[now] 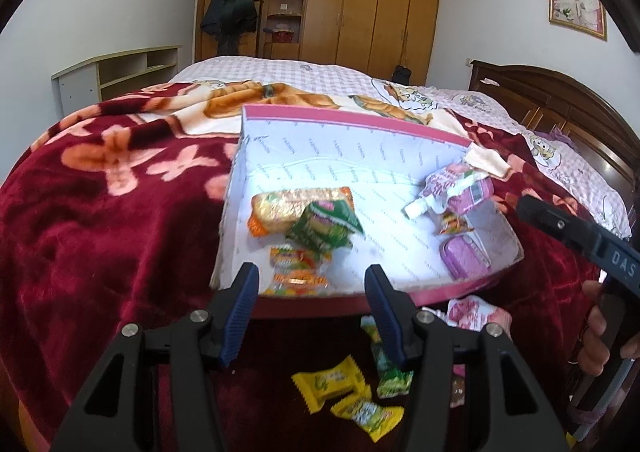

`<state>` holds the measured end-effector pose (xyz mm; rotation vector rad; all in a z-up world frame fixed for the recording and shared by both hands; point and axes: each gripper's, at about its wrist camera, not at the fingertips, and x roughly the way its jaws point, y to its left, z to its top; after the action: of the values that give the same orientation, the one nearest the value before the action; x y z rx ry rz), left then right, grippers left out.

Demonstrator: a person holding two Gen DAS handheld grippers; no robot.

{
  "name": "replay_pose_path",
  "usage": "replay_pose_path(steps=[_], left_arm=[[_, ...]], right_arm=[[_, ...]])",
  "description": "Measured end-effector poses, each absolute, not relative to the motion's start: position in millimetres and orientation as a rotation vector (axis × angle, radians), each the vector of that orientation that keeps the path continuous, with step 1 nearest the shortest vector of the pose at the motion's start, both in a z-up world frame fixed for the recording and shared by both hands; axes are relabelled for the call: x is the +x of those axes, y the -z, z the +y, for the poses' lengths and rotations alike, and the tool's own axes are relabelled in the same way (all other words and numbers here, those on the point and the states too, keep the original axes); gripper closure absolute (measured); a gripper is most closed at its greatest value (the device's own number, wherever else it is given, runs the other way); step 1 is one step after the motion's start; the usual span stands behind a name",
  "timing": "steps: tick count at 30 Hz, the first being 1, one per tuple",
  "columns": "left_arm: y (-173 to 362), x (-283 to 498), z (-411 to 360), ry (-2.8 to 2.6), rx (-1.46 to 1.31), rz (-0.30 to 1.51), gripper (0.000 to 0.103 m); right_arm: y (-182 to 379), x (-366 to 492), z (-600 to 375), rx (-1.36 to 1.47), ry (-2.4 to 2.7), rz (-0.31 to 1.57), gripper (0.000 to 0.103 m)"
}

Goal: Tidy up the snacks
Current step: 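Move both open tools back to the snack pile beside the box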

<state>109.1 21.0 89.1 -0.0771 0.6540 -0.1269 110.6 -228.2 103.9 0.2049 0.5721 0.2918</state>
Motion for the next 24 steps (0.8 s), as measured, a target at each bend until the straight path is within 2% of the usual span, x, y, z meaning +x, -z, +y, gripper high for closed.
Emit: replay_pose_path(steps=[24], left_arm=[[-34.6,78.1,8.9,0.166,-0.065,0.788,0.045]], right_arm=[[-56.6,39.6,-228.2,0.218,-0.224,0.635,0.034]])
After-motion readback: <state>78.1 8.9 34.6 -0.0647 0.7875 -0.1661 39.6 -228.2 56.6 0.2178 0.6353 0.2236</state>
